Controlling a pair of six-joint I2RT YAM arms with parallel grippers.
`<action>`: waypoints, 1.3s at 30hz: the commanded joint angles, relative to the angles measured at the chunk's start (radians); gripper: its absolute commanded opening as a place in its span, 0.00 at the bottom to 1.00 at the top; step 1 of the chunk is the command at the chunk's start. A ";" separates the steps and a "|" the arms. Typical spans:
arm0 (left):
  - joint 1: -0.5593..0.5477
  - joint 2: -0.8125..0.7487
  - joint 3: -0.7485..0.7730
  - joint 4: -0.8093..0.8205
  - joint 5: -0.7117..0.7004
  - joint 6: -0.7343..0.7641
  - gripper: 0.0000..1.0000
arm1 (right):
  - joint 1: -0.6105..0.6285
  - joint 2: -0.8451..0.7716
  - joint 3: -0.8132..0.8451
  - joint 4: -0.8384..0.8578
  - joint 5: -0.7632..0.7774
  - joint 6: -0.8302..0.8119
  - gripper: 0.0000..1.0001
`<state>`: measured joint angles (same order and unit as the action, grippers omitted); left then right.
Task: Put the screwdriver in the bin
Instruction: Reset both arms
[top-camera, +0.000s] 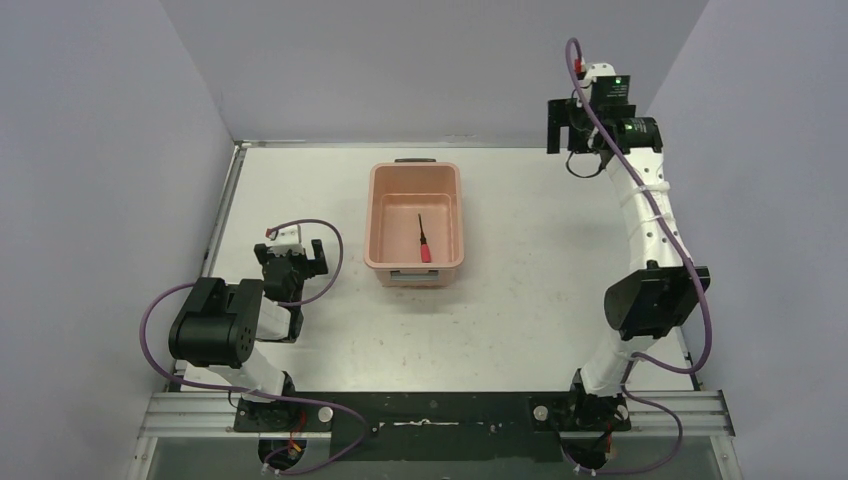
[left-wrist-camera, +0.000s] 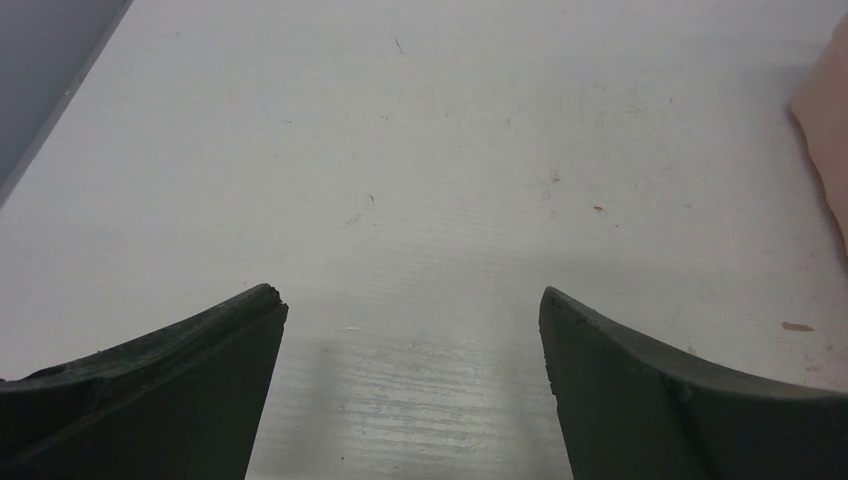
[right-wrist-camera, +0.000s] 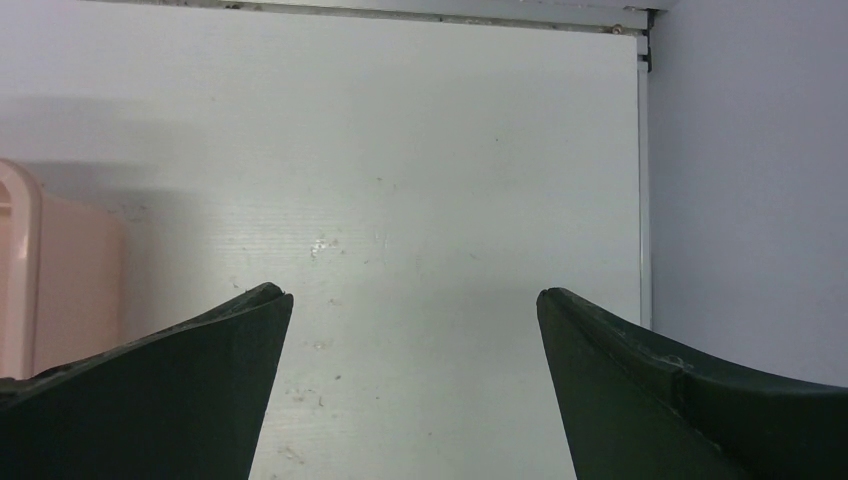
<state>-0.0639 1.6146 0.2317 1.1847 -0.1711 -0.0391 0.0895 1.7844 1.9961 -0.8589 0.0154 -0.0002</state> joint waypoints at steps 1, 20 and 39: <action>-0.002 -0.004 0.023 0.025 -0.001 0.008 0.97 | -0.079 -0.055 0.001 0.064 -0.133 -0.021 1.00; -0.002 -0.003 0.023 0.025 -0.001 0.008 0.97 | -0.070 -0.041 0.013 0.058 -0.100 0.000 1.00; -0.002 -0.003 0.023 0.024 -0.001 0.008 0.97 | -0.063 -0.107 -0.086 0.115 -0.098 0.024 1.00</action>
<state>-0.0639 1.6146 0.2317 1.1847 -0.1715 -0.0391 0.0204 1.7615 1.9579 -0.8158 -0.0792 -0.0051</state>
